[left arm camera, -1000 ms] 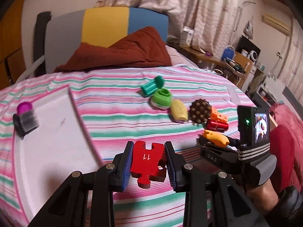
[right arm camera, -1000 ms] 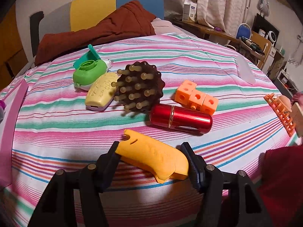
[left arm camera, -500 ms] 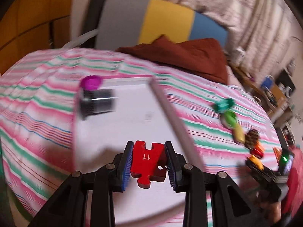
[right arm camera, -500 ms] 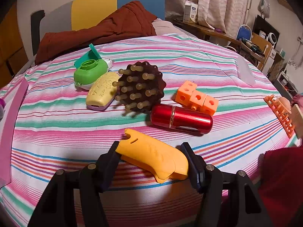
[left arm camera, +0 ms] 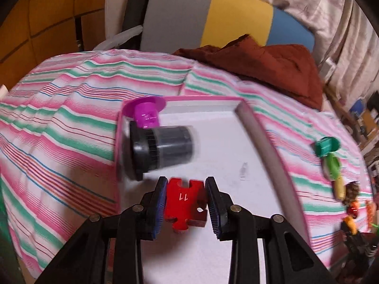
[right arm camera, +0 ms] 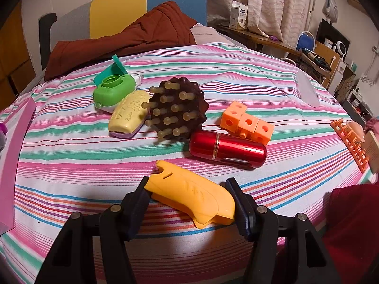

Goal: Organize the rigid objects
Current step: 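Carry the red puzzle piece into the tray and open the left gripper, then lift the yellow curved piece with the right gripper toward the tray, then lower the yellow curved piece into the tray and open the right gripper, then reach the left gripper to the teal spool and grasp it, then lift the teal spool with the left gripper while the right gripper reaches the brown brush ball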

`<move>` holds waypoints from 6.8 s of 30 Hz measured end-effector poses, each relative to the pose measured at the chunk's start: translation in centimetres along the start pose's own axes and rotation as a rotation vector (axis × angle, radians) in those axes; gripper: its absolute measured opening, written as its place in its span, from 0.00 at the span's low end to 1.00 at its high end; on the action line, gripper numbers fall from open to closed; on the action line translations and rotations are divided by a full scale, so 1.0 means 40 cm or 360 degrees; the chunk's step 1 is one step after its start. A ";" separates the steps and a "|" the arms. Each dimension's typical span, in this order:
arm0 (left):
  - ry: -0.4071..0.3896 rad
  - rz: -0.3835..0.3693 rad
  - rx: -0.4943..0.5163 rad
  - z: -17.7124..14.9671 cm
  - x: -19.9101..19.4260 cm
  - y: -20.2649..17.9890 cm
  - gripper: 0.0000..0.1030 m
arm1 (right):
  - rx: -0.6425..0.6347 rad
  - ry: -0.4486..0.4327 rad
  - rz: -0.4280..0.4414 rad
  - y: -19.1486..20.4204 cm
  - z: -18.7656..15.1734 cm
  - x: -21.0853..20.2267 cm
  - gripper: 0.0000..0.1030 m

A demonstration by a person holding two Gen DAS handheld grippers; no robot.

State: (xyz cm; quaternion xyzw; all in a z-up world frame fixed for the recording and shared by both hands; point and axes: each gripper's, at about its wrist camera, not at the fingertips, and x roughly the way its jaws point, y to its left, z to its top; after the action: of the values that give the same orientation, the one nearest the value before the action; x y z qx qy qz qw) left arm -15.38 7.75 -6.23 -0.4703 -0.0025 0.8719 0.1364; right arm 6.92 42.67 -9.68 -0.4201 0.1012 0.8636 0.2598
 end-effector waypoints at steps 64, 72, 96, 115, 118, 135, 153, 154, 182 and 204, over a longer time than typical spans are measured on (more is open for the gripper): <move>-0.0271 0.0232 -0.0172 -0.202 -0.271 0.176 0.35 | -0.0659 0.0068 0.1006 0.622 0.064 -0.208 0.61; -0.0300 0.0289 -0.0175 -0.200 -0.286 0.192 0.35 | -0.0880 0.0293 0.0990 0.812 0.027 -0.135 0.61; -0.0306 0.0279 -0.0170 -0.203 -0.297 0.179 0.35 | -0.0842 -0.0028 0.1001 0.755 0.045 -0.221 0.81; -0.0302 0.0116 0.0108 -0.180 -0.314 -0.003 0.35 | -0.0416 -0.0191 0.0547 0.234 0.242 -0.154 0.81; -0.0303 0.0087 0.0166 -0.166 -0.317 -0.042 0.35 | -0.0259 -0.0230 0.0395 0.121 0.291 -0.121 0.81; -0.0136 -0.0233 0.0478 -0.052 -0.205 -0.374 0.35 | 0.0413 -0.0272 0.0417 -0.163 0.334 -0.050 0.83; 0.0062 -0.0454 0.0963 0.102 0.059 -0.646 0.33 | 0.0499 -0.0246 0.0552 -0.175 0.325 -0.053 0.85; 0.0057 -0.0464 0.0994 0.106 0.066 -0.656 0.33 | 0.0493 -0.0245 0.0557 -0.174 0.325 -0.053 0.85; 0.0330 -0.0630 0.0911 0.164 0.293 -0.778 0.37 | 0.0552 -0.0193 0.0567 -0.187 0.325 -0.036 0.86; 0.0199 -0.0325 0.0626 -0.024 0.104 -0.570 0.29 | 0.0552 -0.0200 0.0551 -0.189 0.324 -0.042 0.86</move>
State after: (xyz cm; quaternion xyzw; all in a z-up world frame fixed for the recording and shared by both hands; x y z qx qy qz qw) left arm -11.39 30.57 -7.13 -0.4850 0.1285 0.8064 0.3130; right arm 3.10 53.52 0.08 -0.2910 0.3018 0.8894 0.1819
